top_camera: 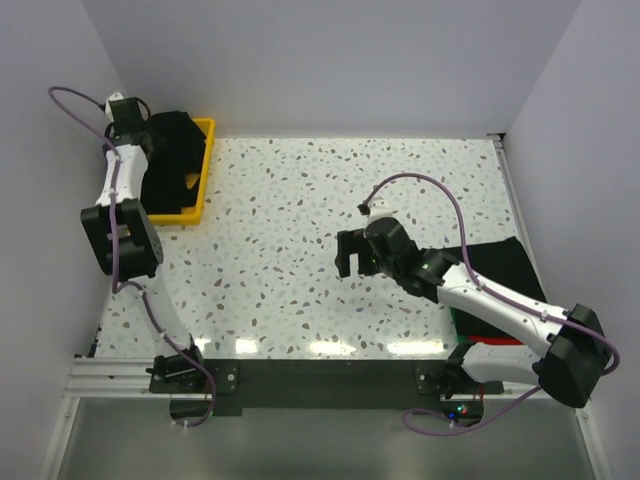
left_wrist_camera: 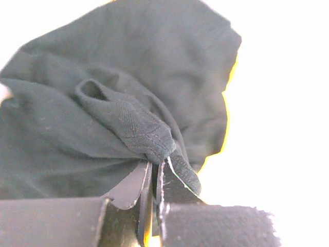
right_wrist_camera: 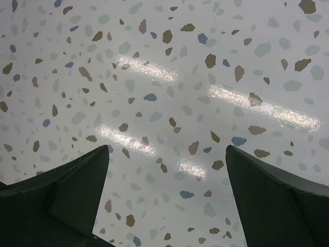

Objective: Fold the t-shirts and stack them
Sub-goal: Grab the tshirt from the pile, then move the tshirt to the center of the board

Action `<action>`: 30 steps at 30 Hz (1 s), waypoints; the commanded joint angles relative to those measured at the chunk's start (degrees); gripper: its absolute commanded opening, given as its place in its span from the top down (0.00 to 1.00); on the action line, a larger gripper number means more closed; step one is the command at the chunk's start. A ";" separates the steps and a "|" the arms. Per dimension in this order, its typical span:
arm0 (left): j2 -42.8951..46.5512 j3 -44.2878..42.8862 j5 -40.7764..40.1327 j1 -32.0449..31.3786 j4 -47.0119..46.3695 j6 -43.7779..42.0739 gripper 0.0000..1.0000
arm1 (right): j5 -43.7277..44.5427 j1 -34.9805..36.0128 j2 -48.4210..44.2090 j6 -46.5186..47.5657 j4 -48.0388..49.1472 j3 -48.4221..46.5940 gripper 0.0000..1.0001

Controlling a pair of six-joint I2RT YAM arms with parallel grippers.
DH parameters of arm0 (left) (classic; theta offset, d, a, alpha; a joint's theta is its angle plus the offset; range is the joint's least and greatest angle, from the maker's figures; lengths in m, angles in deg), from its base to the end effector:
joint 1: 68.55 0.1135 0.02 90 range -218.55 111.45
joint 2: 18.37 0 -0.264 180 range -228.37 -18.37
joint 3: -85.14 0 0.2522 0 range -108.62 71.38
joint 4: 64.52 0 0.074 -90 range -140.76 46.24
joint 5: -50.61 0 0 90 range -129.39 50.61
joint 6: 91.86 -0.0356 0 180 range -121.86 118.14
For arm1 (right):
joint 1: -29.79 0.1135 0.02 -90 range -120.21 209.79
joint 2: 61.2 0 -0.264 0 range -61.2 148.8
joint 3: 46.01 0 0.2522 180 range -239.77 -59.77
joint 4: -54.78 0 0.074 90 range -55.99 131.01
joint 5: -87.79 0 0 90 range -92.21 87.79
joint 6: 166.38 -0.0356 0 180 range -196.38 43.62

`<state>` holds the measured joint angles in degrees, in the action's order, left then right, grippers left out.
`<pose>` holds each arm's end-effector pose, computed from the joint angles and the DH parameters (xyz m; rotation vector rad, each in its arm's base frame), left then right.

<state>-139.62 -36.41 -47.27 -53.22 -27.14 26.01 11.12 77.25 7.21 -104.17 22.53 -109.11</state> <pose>0.4774 0.1359 0.2746 -0.8839 2.0267 0.0312 0.1819 0.1861 0.2694 -0.2559 2.2316 0.4667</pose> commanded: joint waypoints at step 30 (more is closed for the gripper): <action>42.50 -0.77 23.17 -14.27 -22.56 4.37 1.00 | 5.66 -0.09 -4.85 -0.68 -2.00 -4.18 0.01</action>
<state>-97.05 -40.78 -27.88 -66.64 -44.65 27.48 13.98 77.25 4.23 -103.76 20.85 -112.06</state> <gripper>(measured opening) 0.048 0.987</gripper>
